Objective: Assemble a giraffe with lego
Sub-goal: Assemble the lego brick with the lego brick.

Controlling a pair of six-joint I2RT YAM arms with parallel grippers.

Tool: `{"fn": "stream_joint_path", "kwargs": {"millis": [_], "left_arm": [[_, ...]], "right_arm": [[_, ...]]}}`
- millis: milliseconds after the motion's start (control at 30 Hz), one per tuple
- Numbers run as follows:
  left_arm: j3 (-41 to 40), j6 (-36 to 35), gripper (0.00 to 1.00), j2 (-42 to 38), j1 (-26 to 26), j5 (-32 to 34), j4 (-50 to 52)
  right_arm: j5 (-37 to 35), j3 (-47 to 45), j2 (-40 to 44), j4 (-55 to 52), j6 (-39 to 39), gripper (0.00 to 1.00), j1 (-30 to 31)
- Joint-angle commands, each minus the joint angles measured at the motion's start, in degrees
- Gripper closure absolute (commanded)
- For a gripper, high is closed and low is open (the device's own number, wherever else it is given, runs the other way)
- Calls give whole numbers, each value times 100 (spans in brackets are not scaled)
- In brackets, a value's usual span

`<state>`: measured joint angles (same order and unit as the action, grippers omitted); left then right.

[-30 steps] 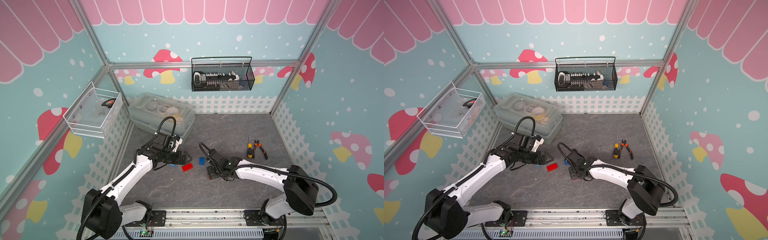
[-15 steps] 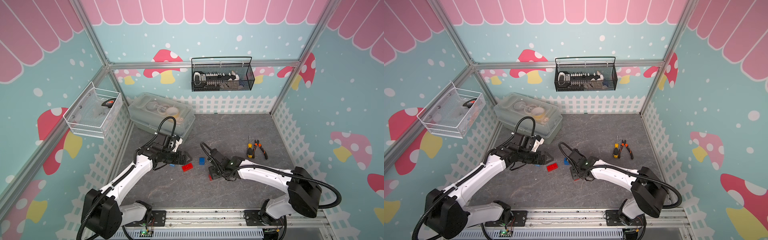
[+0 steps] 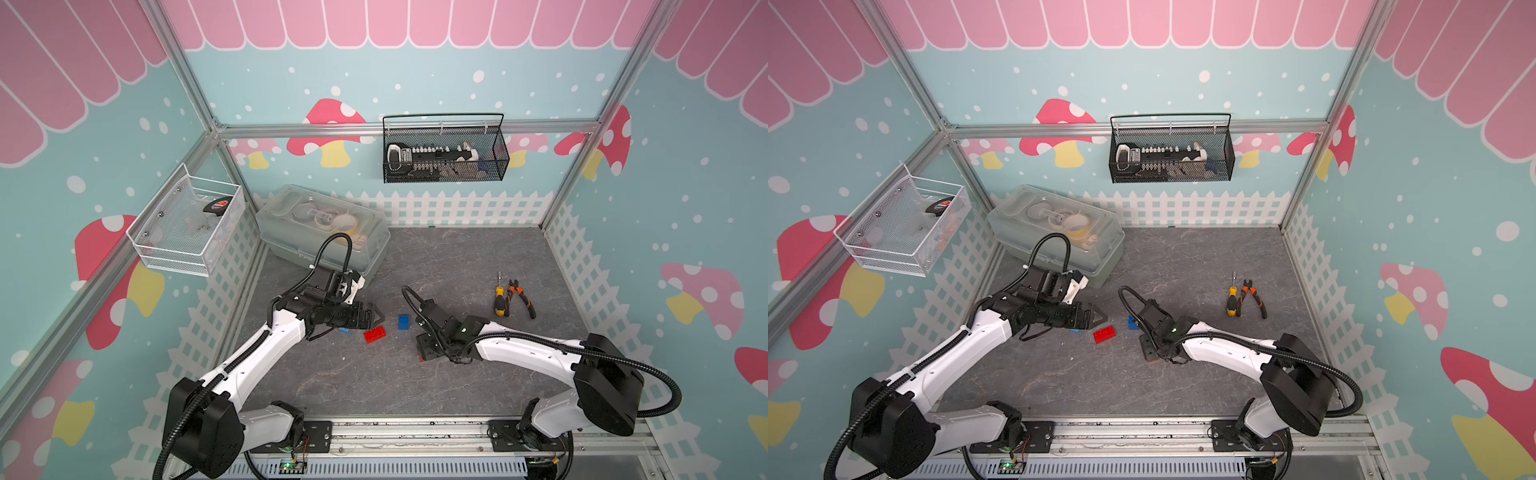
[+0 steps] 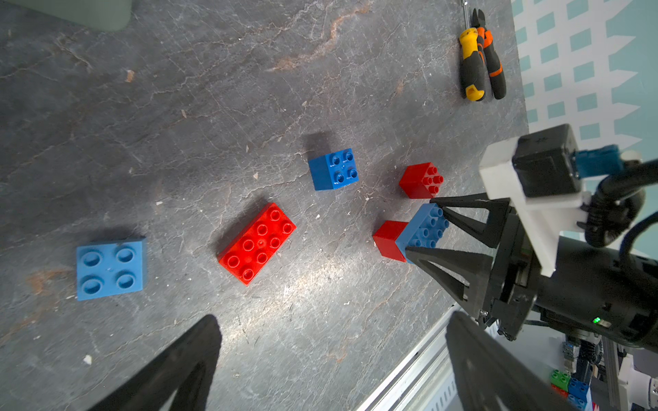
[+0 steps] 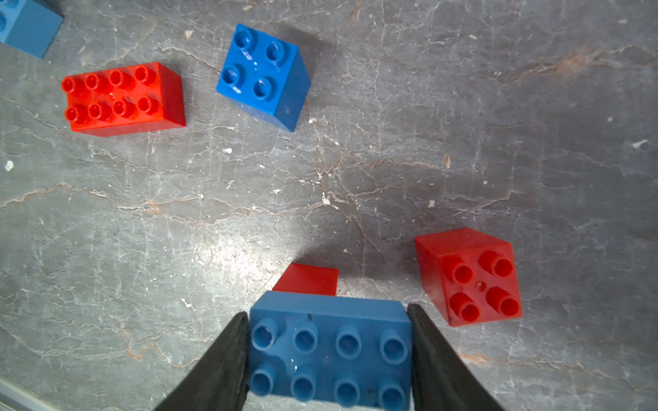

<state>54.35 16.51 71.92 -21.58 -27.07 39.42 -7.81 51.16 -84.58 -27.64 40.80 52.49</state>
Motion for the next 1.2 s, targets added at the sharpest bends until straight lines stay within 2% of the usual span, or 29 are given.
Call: {"fn": "stream_joint_path", "kwargs": {"millis": [0,533,867,1167], "left_arm": [[-29,-24,1,11,-41,58,-12],[-21,-25,2,32,-54,86,2],[-25,-25,2,37,-62,104,-2],[-21,-26,2,50,-78,80,2]], "right_arm": [[21,-186,-72,-145,51,52,-19],[-287,-514,518,-341,343,55,4],[-476,-1080,368,14,699,56,203],[-321,-902,108,-236,594,56,304]]}}
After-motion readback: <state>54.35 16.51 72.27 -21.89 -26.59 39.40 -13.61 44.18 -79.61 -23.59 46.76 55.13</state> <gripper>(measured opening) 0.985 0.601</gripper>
